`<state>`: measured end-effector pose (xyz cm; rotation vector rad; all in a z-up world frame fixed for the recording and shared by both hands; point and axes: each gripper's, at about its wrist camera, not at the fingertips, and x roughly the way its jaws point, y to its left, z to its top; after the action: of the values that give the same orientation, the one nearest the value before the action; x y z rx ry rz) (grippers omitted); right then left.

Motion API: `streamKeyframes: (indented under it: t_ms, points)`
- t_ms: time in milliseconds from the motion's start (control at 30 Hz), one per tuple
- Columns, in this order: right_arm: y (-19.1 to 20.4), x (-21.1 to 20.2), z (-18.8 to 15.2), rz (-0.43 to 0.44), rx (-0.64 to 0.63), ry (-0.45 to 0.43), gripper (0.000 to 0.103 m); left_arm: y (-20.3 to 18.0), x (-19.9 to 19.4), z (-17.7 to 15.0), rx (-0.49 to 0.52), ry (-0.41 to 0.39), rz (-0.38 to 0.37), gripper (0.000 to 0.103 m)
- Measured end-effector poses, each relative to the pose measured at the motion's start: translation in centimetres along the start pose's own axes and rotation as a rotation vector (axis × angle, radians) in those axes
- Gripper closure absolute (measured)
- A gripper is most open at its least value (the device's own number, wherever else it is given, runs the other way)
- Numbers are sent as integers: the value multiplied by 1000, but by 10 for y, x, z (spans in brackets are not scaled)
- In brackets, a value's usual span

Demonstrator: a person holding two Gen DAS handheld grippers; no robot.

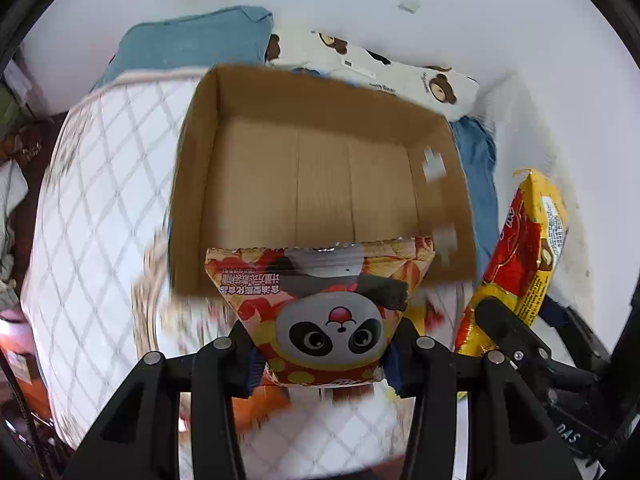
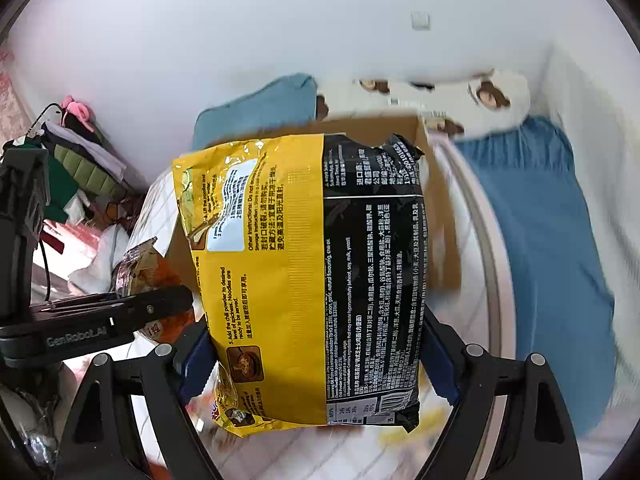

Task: Organize snacks
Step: 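Carry both packets into the cardboard box and open both tools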

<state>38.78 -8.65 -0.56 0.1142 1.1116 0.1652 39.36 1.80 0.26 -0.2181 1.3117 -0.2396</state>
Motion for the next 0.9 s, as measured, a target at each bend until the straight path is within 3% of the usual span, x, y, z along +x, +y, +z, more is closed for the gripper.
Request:
streamKeyframes:
  t_ms: [133,233,467,667,733,800,900]
  points:
    - [-14,59,62,-16,-11,58,15,6,42,56,-24,44,42,59]
    - [-27,106,91,-31,-19,118,15,10,77,90,-32,97,71,59]
    - [-32,186,98,-68,-44,240,14,12,129,122,-38,192,91,59]
    - [-41,230,108,-65,-21,320,14,11,144,133,-33,198,142,58]
    - [-43,239,112,-83,-23,332,9,13,145,137,-32,185,163,50]
    - [-46,244,118,-83,-25,315,5,17,143,140,-45,170,158,14]
    - [-48,243,120,-75,-30,311,5,17,139,141,-46,160,163,9]
